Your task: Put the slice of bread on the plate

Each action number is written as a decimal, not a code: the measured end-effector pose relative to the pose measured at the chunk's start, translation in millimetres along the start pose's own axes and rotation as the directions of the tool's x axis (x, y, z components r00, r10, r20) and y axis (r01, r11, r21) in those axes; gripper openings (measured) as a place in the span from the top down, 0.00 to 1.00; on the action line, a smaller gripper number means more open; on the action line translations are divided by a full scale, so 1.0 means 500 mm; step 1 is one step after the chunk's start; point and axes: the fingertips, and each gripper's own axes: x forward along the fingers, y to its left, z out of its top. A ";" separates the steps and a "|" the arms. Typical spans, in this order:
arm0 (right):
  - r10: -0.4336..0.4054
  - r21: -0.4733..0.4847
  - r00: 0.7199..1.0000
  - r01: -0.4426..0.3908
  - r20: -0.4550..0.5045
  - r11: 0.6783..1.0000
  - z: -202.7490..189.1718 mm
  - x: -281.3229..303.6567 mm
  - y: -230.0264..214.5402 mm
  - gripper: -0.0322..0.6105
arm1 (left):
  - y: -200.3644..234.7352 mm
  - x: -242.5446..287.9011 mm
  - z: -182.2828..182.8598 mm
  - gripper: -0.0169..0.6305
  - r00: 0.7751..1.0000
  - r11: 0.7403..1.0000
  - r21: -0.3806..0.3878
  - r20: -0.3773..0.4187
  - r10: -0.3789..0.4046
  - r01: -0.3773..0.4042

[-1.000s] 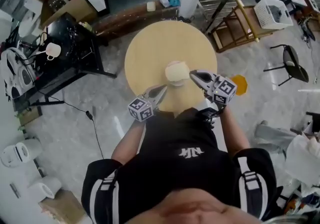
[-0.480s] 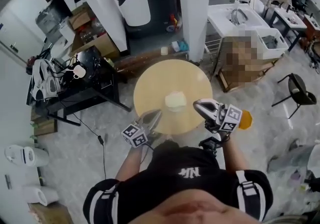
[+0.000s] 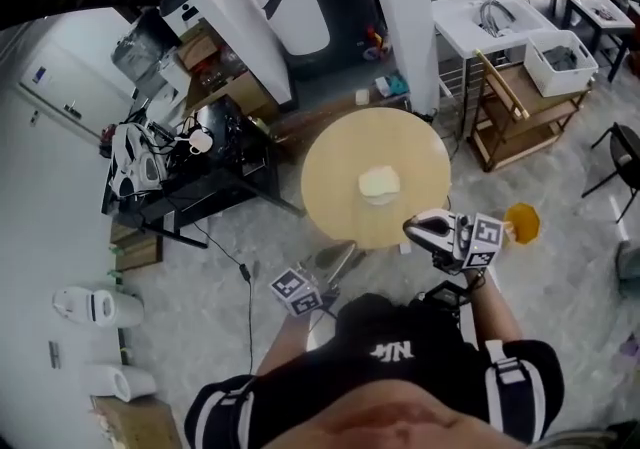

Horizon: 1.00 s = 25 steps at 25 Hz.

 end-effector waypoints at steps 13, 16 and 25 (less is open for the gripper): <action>-0.197 0.000 0.970 0.199 -0.144 0.980 -0.070 0.095 0.141 0.95 | -0.088 -0.142 0.024 0.95 0.990 0.992 0.028 0.073 -0.124 0.123; -0.274 -0.061 0.948 0.267 -0.163 0.962 -0.105 0.118 0.163 0.94 | -0.099 -0.200 -0.025 0.95 0.991 0.992 -0.008 0.055 -0.122 0.123; -0.266 -0.030 0.942 0.265 -0.203 0.964 -0.152 0.099 0.269 0.95 | -0.162 -0.248 -0.074 0.95 0.985 0.984 -0.060 0.048 -0.168 0.170</action>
